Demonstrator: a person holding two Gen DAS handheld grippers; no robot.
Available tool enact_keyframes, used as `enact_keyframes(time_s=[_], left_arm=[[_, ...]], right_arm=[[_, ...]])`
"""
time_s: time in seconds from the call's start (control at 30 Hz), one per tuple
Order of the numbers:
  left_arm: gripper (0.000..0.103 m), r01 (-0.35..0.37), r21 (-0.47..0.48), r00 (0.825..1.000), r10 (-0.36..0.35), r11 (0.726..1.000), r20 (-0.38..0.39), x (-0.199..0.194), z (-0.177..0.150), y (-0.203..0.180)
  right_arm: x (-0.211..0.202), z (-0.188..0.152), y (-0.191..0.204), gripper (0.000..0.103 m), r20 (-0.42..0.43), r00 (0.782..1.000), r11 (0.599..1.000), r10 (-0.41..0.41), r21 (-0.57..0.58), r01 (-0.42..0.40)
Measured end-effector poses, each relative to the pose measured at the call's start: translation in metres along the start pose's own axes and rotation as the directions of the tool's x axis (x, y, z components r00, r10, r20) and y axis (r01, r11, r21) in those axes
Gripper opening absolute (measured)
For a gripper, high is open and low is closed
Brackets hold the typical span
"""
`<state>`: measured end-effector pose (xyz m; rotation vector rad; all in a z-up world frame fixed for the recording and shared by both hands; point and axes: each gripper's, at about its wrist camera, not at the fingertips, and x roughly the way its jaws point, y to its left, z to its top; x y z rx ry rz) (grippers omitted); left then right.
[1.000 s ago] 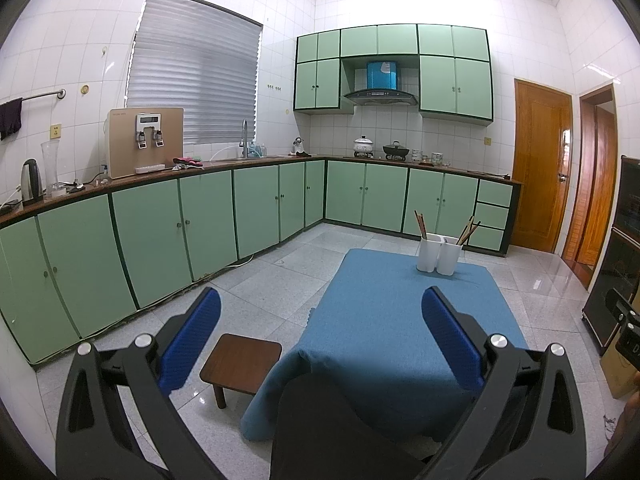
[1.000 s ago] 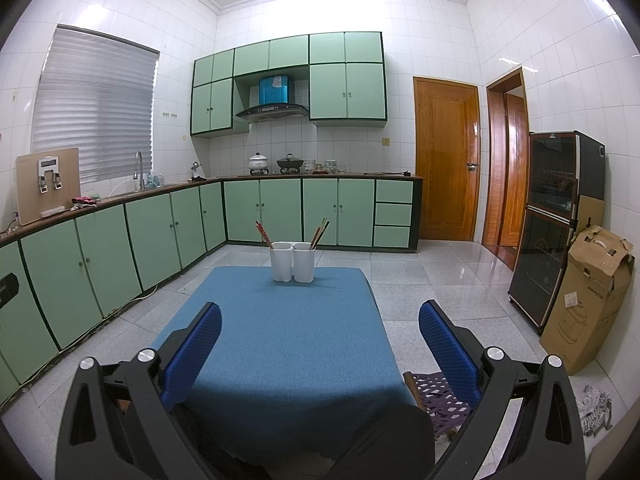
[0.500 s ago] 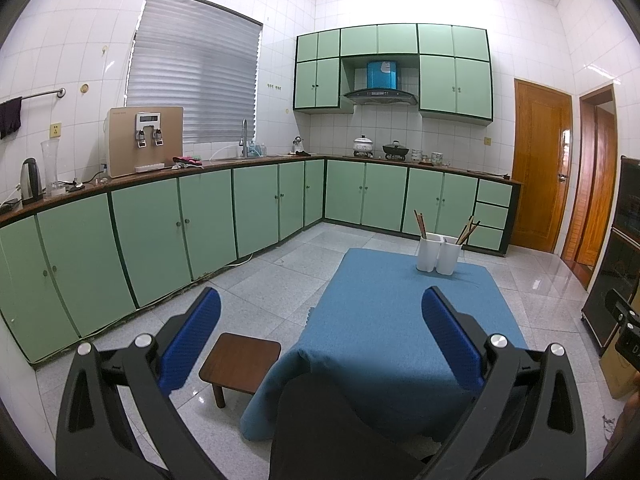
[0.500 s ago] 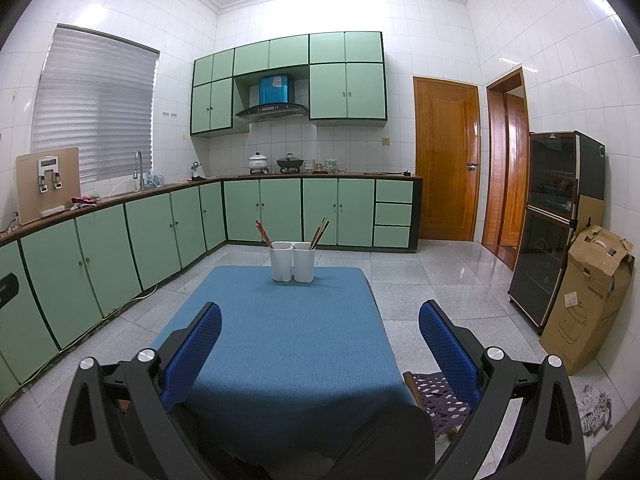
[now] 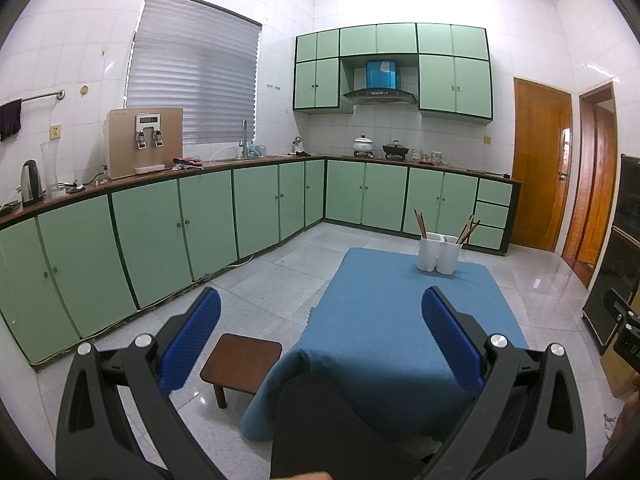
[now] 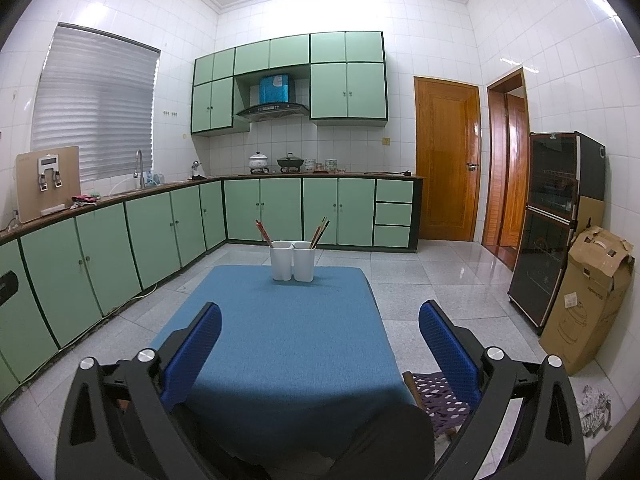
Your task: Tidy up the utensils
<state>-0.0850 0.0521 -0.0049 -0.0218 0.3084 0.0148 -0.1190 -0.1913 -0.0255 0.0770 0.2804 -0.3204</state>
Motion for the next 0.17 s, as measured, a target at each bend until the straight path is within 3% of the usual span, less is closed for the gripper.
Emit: enact_keyframes(time_s=[0.17], left_arm=[[0.098, 0.003, 0.004, 1.0, -0.003, 1.0, -0.001, 0.0, -0.001, -0.0006]], right_arm=[[-0.0005, 0.0001, 0.0002, 0.097, 0.001, 1.0, 1.0, -0.001, -0.001, 0.001]])
